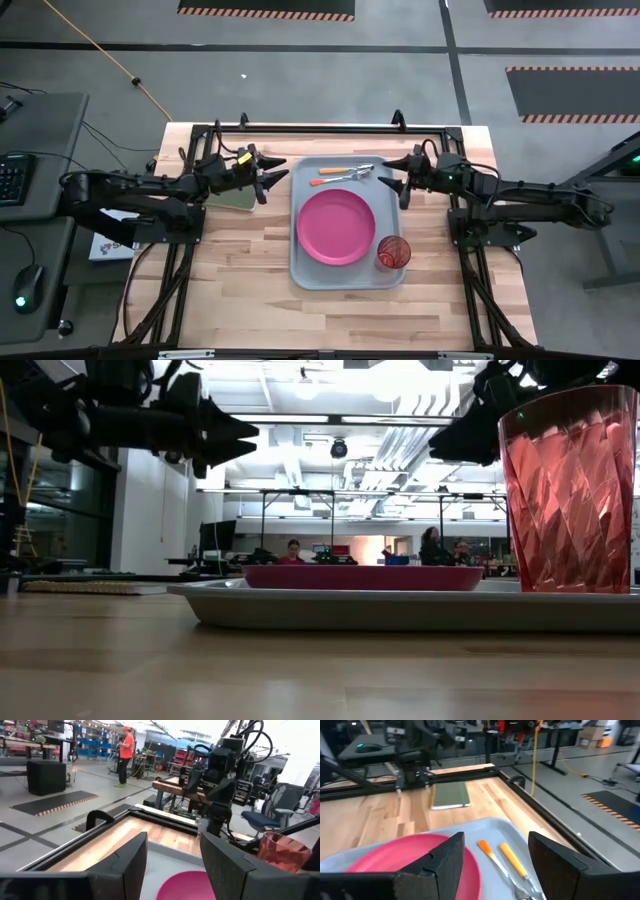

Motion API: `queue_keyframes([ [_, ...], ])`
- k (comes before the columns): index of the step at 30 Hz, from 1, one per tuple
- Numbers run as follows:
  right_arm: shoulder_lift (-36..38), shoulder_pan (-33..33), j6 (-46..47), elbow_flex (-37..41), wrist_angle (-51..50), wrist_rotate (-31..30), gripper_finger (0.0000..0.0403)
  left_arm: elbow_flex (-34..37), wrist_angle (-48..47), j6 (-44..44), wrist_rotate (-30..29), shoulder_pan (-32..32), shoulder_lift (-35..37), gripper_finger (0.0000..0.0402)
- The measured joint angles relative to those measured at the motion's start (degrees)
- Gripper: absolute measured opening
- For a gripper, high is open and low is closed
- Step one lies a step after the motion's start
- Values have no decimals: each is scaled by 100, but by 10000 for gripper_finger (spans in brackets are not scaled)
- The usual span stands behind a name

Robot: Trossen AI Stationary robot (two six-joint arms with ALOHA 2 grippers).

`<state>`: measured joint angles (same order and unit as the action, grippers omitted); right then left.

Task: Pick and place plate/cup/fork/spoon on tray
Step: Return to Home Position

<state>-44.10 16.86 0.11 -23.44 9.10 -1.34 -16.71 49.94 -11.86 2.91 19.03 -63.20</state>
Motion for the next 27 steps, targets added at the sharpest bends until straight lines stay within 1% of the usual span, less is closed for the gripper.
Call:
queue_keyframes([
  [3,0,0,-8,0,-29,135,213,0,-418,2,-3,0,417,172],
  [7,0,-55,-10,0,-34,168,213,-2,-1136,11,-65,0,986,172],
  [10,0,-146,-38,0,-30,173,213,0,-1622,11,-83,2,1323,172],
  [13,0,-202,-31,0,-3,136,213,0,-1912,11,-185,2,1572,172],
  [17,0,-267,134,-2,107,100,213,0,-2059,6,-218,2,1660,172],
  [27,-8,-354,95,-2,497,99,213,0,-2059,-2,-212,2,1644,172],
])
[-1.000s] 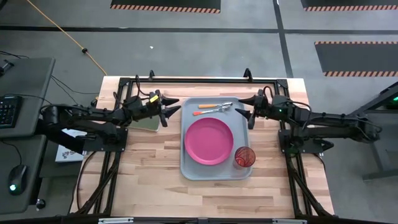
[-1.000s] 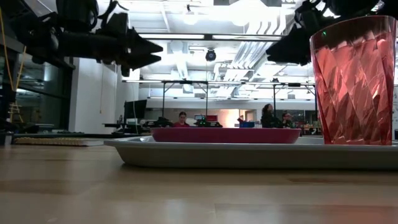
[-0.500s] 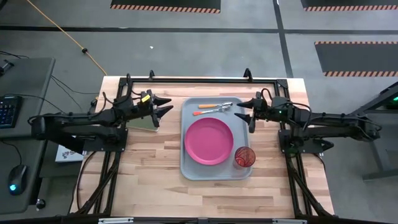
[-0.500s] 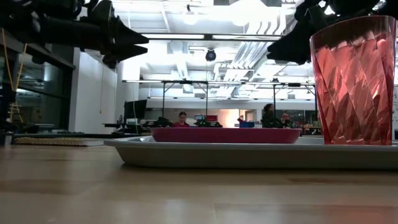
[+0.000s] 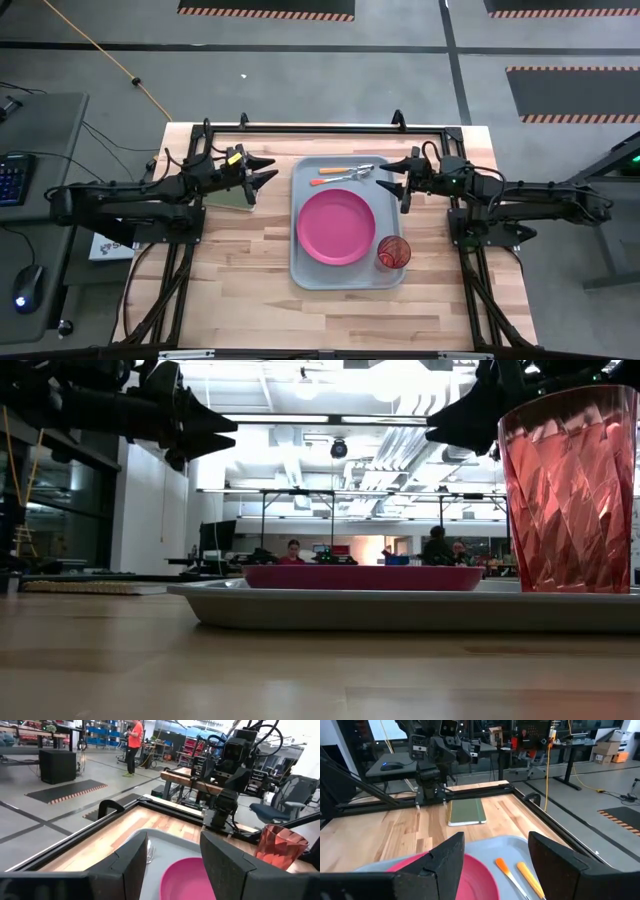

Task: Pick and place plate/cup/fork/spoon on tray
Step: Return to Home Position

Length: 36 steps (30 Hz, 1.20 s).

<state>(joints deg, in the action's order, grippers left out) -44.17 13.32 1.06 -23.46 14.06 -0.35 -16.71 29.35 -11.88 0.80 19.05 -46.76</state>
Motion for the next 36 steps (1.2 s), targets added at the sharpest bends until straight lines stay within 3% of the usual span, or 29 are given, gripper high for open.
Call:
queue_keyframes([
  [7,-1,2,-107,0,-2,-1,213,-1,-185,-336,42,-82,2,172],
  [12,-1,2,-109,0,-2,-3,213,0,-943,-594,14,-576,204,172],
  [22,-1,2,-96,0,-3,-3,213,0,-830,-177,-1718,-2607,357,146],
  [26,-1,2,29,-2,-4,-5,213,0,-911,353,-2164,-2990,608,124],
  [34,-2,2,44,-2,-50,-5,213,-2,-2307,466,-1996,-3027,1850,15],
  [36,-3,2,44,-2,-48,-5,213,-2,-2651,471,-1996,-3027,2076,7],
])
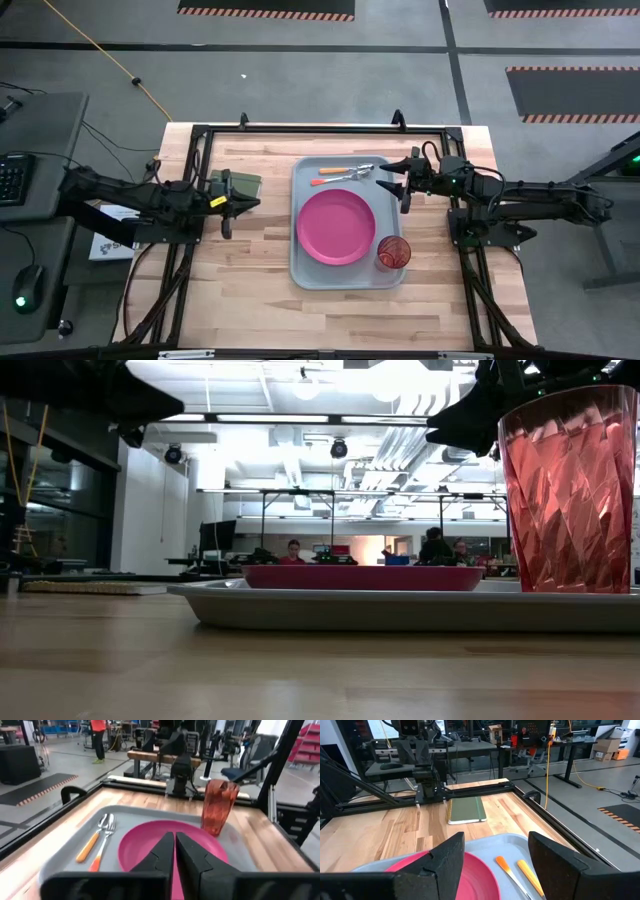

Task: Pick and place plate/cup/fork/spoon on tray
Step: Return to Home Position

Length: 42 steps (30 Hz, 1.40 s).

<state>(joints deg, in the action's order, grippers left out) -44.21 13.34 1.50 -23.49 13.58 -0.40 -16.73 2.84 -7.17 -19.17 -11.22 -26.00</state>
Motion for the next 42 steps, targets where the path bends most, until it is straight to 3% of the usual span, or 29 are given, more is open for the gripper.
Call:
queue_keyframes([
  [6,0,0,1,0,0,0,213,4,-431,514,117,2,407,2],
  [10,0,0,13,0,0,0,213,371,-76,883,222,34,640,1],
  [17,0,0,107,0,-1,-2,213,970,335,930,625,401,1359,0],
  [24,0,0,107,0,0,-1,213,975,-526,751,899,885,2199,0],
  [29,0,0,107,0,0,-2,213,1301,-544,678,967,986,2587,0],
  [33,-3,0,107,0,0,-2,213,1611,-104,721,1040,1078,2550,0],
  [42,-11,0,112,0,-15,-2,213,1606,-213,556,1727,1314,2481,0],
])
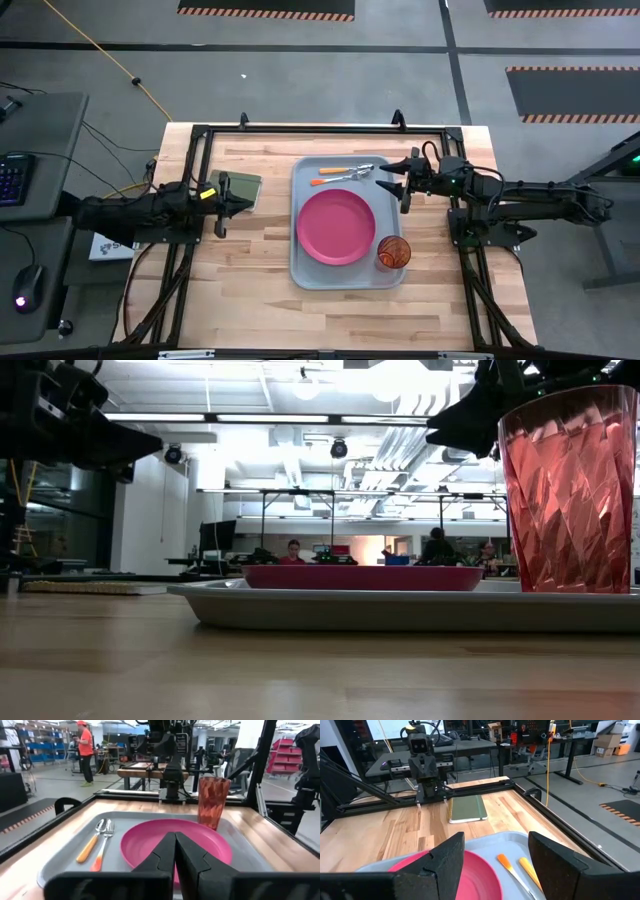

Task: Pick and place plate/cup/fork/spoon on tray
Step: Return to Home Position

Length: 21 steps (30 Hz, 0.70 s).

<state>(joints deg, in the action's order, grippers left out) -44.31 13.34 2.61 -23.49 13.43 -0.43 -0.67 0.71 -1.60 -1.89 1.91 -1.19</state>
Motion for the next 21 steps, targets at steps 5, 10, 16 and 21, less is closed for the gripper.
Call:
queue_keyframes([
  [5,0,0,100,0,-57,-2,213,0,4,125,-42,0,-2,0],
  [10,154,4,-8,-2,-67,-86,210,0,2,32,-68,0,-2,0],
  [16,879,7,-175,-4,-998,-189,134,0,4,32,-68,0,-2,0],
  [21,1408,-4,-173,83,-1463,354,16,0,4,32,-68,0,-2,0],
])
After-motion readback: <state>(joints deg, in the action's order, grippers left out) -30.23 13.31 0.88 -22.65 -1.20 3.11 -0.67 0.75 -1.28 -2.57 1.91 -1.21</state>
